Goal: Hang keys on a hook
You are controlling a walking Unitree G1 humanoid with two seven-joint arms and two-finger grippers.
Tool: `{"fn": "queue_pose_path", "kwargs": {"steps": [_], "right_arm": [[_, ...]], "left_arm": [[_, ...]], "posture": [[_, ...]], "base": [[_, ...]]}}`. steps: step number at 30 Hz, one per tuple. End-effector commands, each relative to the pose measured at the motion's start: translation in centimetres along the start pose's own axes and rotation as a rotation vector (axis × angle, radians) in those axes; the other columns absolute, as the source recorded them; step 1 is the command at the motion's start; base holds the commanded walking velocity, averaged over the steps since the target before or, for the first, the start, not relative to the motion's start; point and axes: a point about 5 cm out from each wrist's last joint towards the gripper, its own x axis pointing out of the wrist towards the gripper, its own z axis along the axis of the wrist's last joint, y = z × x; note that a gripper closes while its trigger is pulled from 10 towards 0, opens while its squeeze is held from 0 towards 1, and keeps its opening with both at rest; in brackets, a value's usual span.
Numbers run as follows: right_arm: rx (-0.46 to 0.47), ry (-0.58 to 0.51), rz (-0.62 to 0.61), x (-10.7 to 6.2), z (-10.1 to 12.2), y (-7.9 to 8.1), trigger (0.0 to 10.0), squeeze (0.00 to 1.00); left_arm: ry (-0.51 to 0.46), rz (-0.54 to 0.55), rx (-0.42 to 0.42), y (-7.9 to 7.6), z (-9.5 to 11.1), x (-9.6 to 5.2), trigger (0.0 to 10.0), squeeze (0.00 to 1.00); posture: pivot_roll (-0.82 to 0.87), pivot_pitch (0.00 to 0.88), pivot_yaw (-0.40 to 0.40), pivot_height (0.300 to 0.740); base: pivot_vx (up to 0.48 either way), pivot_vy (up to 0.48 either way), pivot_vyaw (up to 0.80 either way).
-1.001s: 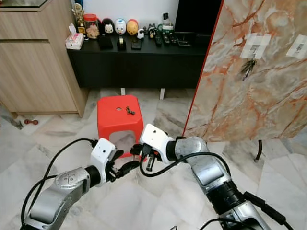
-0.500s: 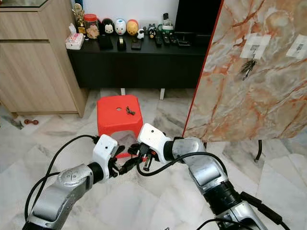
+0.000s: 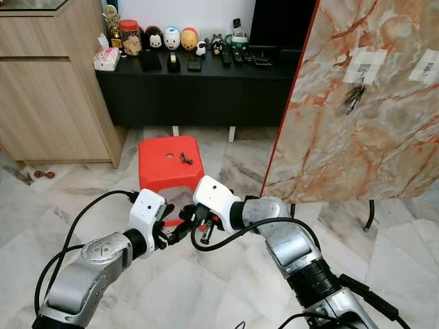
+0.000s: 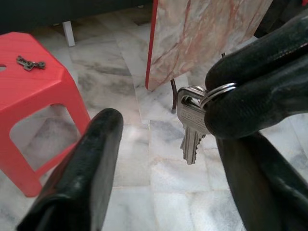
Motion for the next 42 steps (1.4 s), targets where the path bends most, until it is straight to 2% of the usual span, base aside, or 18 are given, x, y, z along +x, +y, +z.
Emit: {"fn": "queue_pose_path", "kwargs": {"steps": [1,29,30,31,32,35,36,37,38,39,42], "right_arm": [[-0.012,0.002,-0.014,-0.15,0.43,-0.39,10.0,0.0],[0.0,0.0,-0.035,-0.05,0.56,-0.73,10.0,0.0],[0.001,0.001,-0.035,-0.04,0.56,-0.73,10.0,0.0],[0.002,0.001,-0.035,-0.03,0.56,-0.73,10.0,0.0],[0.011,0.003,-0.038,-0.01,0.52,-0.76,10.0,0.0],[0.015,0.006,-0.042,0.01,0.48,-0.81,10.0,0.0],[0.015,0.006,-0.042,0.0,0.48,-0.81,10.0,0.0],[0.015,0.006,-0.042,0.0,0.48,-0.81,10.0,0.0],[0.015,0.006,-0.041,0.0,0.48,-0.81,10.0,0.0],[0.017,0.005,-0.04,-0.01,0.48,-0.78,10.0,0.0],[0.018,0.004,-0.04,-0.02,0.49,-0.76,10.0,0.0]], "left_arm": [[0.018,-0.002,0.011,-0.19,0.0,0.27,0.0,0.0],[0.011,-0.011,0.035,-0.32,0.06,0.3,0.0,0.0],[0.006,-0.013,0.037,-0.34,0.11,0.3,2.3,0.0],[-0.007,-0.019,0.043,-0.41,0.26,0.28,2.3,0.0],[-0.031,-0.029,0.042,-0.55,0.48,0.21,10.0,0.0],[-0.036,-0.046,0.041,-0.73,0.49,0.09,10.0,0.0],[-0.034,-0.048,0.042,-0.76,0.47,0.08,8.4,0.0],[-0.034,-0.048,0.042,-0.76,0.47,0.08,8.4,0.0],[-0.031,-0.049,0.043,-0.77,0.45,0.1,1.3,0.0],[-0.029,-0.049,0.041,-0.78,0.42,0.12,0.0,0.0],[-0.029,-0.05,0.039,-0.8,0.41,0.12,0.0,0.0]], "posture": [[-0.01,0.039,-0.1,0.74],[-0.01,0.04,-0.099,0.74],[-0.01,0.04,-0.099,0.74],[-0.01,0.04,-0.099,0.74],[-0.01,0.04,-0.099,0.74],[-0.01,0.04,-0.099,0.74],[-0.01,0.044,-0.101,0.74],[-0.01,0.044,-0.101,0.74],[-0.01,0.044,-0.101,0.74],[-0.01,0.044,-0.1,0.74],[-0.01,0.044,-0.1,0.74]], "base": [[0.0,0.0,0.0],[0.0,0.0,0.0],[0.0,0.0,0.0],[0.0,0.0,0.0],[0.0,0.0,0.0],[0.0,0.0,0.0],[0.0,0.0,0.0],[0.0,0.0,0.0],[0.0,0.0,0.0],[0.0,0.0,0.0],[0.0,0.0,0.0]]}}
